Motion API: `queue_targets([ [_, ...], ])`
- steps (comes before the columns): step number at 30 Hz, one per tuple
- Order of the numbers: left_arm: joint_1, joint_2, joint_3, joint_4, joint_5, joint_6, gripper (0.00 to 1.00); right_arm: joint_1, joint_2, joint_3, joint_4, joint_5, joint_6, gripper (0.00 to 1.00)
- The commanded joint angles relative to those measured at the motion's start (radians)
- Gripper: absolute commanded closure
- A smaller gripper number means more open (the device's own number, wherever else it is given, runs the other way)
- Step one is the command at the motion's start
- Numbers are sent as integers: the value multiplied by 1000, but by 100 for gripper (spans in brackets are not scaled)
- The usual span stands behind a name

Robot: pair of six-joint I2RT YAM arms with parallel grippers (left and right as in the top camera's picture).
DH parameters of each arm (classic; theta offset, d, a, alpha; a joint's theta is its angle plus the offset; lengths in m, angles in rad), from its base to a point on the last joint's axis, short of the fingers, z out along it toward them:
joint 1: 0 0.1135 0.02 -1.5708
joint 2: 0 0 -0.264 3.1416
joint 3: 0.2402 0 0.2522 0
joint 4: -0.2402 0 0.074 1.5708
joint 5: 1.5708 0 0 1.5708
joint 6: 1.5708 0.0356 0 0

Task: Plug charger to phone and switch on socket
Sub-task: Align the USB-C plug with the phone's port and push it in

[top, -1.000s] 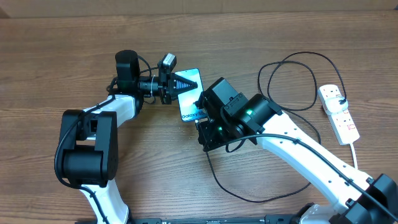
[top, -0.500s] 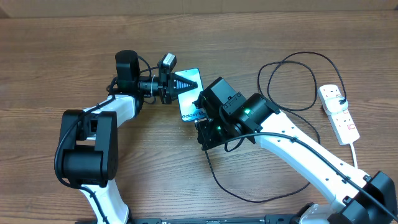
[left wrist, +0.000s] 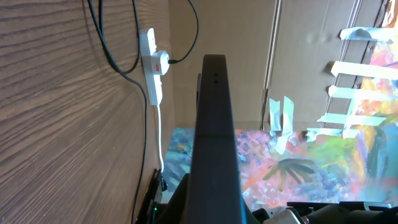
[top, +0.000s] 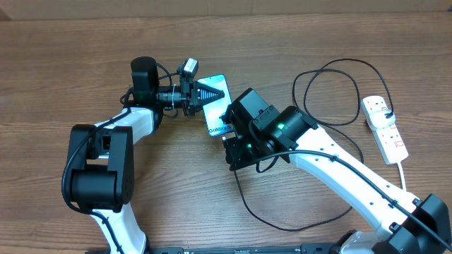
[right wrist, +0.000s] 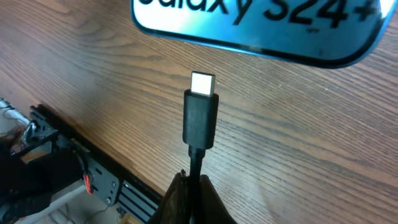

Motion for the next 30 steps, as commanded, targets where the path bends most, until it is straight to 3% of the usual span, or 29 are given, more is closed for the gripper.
queue_targets([
  [1,-6,-1,15,6,11,22,96,3,16,7,2,27,1,96],
  [30,-7,-1,15,6,18,77,96,3,36,7,14,40,1,96],
])
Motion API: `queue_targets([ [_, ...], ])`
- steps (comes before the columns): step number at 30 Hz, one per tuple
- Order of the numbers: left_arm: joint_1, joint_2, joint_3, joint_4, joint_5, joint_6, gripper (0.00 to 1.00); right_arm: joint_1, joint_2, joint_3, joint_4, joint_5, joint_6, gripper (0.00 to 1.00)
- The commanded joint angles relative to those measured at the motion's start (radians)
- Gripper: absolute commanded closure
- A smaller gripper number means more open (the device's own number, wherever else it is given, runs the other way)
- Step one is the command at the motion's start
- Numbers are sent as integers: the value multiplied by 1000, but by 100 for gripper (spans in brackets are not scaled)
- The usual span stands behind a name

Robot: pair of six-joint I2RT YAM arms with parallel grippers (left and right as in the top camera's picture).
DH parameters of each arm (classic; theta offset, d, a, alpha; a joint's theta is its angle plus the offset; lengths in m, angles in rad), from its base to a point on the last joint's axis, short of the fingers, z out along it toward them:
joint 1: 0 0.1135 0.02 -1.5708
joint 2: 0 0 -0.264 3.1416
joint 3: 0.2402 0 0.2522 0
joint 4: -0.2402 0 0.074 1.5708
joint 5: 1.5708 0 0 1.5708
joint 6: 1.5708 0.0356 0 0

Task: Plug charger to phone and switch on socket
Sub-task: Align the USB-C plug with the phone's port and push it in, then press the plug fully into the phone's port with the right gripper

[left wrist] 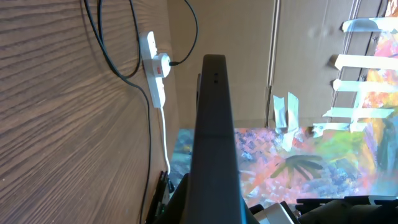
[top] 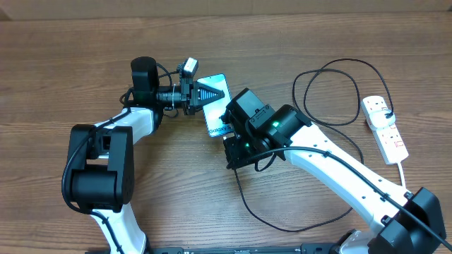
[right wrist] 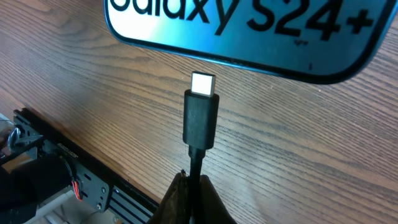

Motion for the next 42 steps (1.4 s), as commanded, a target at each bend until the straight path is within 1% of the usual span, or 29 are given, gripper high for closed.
queue_targets([
  [1,-7,-1,15,6,21,23,96,3,0,7,8,26,0,96],
  [23,-6,-1,15,6,25,24,96,3,0,7,37,36,0,96],
  [29,-7,-1,15,6,29,45,96,3,0,7,45,36,0,96],
  [42,-7,-1,15,3,35,54,96,3,0,7,63,62,0,96],
])
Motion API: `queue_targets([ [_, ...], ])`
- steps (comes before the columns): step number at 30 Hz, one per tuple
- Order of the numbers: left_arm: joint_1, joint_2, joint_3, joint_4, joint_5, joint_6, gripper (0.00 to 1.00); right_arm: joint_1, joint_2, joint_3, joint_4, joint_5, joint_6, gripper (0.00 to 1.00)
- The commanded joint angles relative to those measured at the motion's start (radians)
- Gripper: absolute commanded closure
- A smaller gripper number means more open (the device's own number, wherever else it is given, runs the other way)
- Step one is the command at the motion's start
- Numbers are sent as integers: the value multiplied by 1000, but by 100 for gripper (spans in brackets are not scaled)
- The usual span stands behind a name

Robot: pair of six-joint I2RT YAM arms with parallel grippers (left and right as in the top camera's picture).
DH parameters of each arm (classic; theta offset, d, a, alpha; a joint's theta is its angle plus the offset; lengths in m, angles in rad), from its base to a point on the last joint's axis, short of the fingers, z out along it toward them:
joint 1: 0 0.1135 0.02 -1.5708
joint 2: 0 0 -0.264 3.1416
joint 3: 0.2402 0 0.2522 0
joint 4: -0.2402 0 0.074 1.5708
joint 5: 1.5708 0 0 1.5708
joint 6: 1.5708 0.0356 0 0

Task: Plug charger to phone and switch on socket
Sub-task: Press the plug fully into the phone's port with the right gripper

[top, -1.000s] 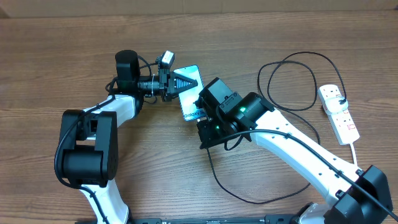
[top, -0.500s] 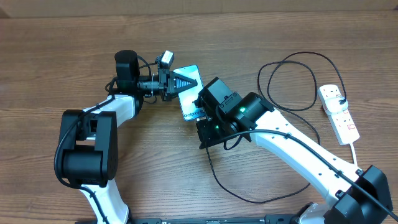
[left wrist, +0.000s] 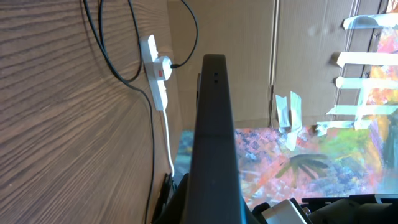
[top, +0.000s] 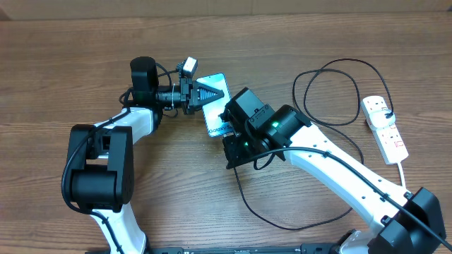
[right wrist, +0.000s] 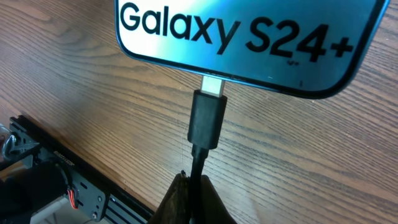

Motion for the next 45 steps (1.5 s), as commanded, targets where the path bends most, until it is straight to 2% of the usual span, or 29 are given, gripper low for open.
queue_targets([
  [1,-7,-1,15,3,40,32,96,2,0,7,31,33,0,96],
  [19,-7,-1,15,-1,61,53,96,2,0,9,55,114,0,96],
  [30,-7,-1,15,-2,69,53,96,2,0,9,134,156,1,95],
  [33,-7,-1,15,-2,63,53,96,2,0,9,125,156,1,88],
  [37,-7,-1,15,-3,42,51,96,2,0,9,115,156,1,68],
  [40,-7,-1,15,-20,23,33,96,2,0,9,115,156,1,59],
  [45,-7,-1,15,-24,-21,-16,96,2,0,8,115,147,8,54],
])
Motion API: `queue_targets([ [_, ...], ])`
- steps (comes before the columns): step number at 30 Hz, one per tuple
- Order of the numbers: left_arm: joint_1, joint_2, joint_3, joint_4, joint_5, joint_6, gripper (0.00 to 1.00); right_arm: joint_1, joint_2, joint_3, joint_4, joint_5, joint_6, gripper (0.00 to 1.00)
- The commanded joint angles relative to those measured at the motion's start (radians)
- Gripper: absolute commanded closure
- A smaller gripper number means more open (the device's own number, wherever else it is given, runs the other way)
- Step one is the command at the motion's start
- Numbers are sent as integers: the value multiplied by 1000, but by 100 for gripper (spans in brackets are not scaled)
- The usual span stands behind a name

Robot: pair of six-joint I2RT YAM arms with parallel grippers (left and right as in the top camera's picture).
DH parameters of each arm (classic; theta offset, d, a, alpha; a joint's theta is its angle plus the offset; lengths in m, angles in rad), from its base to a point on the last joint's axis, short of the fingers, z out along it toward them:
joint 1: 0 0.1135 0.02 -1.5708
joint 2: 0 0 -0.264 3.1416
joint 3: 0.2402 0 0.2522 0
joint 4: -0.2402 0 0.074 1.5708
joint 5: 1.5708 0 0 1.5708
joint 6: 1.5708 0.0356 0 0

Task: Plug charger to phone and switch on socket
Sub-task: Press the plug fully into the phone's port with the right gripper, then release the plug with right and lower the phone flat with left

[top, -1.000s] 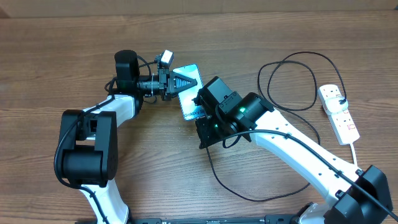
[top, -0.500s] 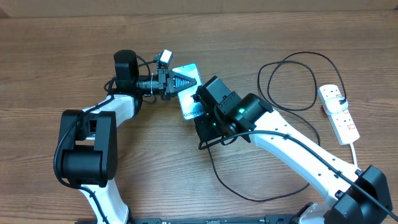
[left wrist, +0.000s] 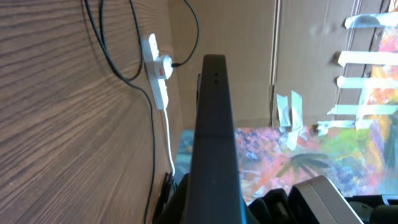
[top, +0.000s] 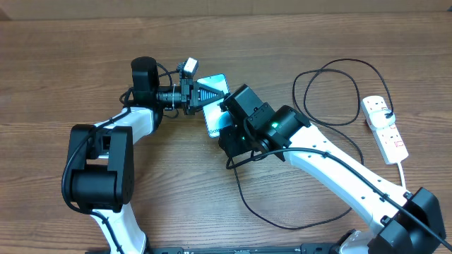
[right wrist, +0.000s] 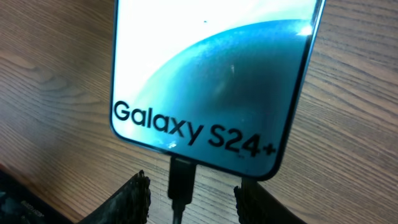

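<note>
The phone [top: 212, 111] lies face up on the table, its screen reading "Galaxy S24+" [right wrist: 211, 81]. My left gripper [top: 205, 92] is shut on its far end; the left wrist view shows the dark phone edge [left wrist: 214, 124] rising from the gripper [left wrist: 214, 208]. The black charger plug [right wrist: 181, 179] sits in the port at the phone's near edge. My right gripper [right wrist: 193, 190] stands open around the plug, one finger [right wrist: 138, 190] on each side, touching nothing. In the overhead view the right wrist hides its gripper. The white power strip [top: 385, 127] lies at the far right.
The black charger cable [top: 332, 70] loops across the right half of the table and under my right arm down to the front edge. The strip [left wrist: 155, 68] and its cable also show in the left wrist view. The table is bare brown wood [top: 56, 63].
My right gripper was shut on the cable with the plug's tip at the phone's port. Now it is open, the plug stands in the port, and more of the phone shows in its view.
My right gripper first held the plug a short gap from the phone's near edge, then closer and lined up with it. Then the metal tip met the port. Now the plug is seated and let go. My left gripper held the phone throughout.
</note>
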Motion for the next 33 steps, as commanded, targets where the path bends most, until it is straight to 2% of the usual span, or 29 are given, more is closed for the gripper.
queue_targets([
  [1,-6,-1,12,3,-29,-43,96,-3,0,12,3,-6,14,54],
  [8,-6,-1,12,3,-79,-87,96,-3,11,11,-6,-8,37,56],
  [20,-7,-1,12,3,-66,-85,96,-3,11,11,12,5,37,85],
  [23,-7,-1,12,4,-33,-66,96,-3,11,11,39,42,37,96],
  [26,-14,-1,12,3,-6,-4,95,-3,11,11,94,45,37,96],
  [33,-43,-1,12,3,27,58,96,-3,11,11,232,45,37,96],
])
